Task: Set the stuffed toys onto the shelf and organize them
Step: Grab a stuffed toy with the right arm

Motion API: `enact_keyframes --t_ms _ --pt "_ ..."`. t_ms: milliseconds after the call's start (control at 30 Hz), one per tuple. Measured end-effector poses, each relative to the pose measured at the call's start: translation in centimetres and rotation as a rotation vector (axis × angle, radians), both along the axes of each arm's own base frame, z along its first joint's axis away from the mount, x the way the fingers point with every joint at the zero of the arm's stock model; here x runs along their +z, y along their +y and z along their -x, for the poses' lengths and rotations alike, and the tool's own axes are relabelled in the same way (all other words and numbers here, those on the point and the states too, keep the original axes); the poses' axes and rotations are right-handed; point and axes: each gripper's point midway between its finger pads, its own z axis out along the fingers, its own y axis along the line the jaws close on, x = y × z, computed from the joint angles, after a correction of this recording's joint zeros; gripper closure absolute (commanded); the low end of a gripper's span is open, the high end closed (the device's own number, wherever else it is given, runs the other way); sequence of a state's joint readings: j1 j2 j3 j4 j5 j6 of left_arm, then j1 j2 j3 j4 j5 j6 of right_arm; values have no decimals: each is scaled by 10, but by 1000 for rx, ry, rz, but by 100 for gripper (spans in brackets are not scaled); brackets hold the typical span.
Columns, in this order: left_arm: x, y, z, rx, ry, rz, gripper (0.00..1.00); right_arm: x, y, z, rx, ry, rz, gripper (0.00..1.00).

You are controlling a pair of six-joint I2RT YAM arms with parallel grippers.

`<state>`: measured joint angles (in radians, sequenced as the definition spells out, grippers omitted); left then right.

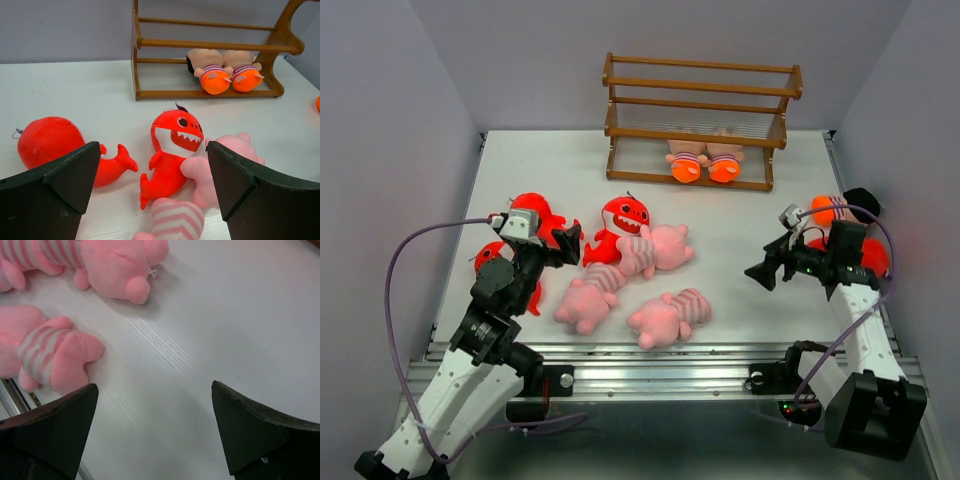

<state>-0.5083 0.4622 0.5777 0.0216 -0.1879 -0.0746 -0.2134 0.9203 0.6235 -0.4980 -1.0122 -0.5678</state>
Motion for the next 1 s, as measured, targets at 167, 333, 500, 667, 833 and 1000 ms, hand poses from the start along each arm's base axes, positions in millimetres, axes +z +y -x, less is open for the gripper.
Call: enact_keyframes --t_ms 167,333,500,667,833,1000 --pt "-8 -11 -5 -42 24 -21 1 -5 -31 -17 -169 27 35 0" --pt "-26 -21 -12 -78 87 -55 1 -12 -67 -39 -389 53 112 0" --pt "-29 -23 -12 -83 96 -59 1 -21 -121 -73 -625 126 252 0" --pt "-31 -22 -14 -72 101 -66 1 -12 -190 -130 -851 157 448 0" --pt "-36 -17 -18 -37 118 -82 1 -23 -233 -176 -948 157 613 0" --pt "-39 -11 -22 -1 125 -92 1 -51 -253 -195 -956 191 774 0"
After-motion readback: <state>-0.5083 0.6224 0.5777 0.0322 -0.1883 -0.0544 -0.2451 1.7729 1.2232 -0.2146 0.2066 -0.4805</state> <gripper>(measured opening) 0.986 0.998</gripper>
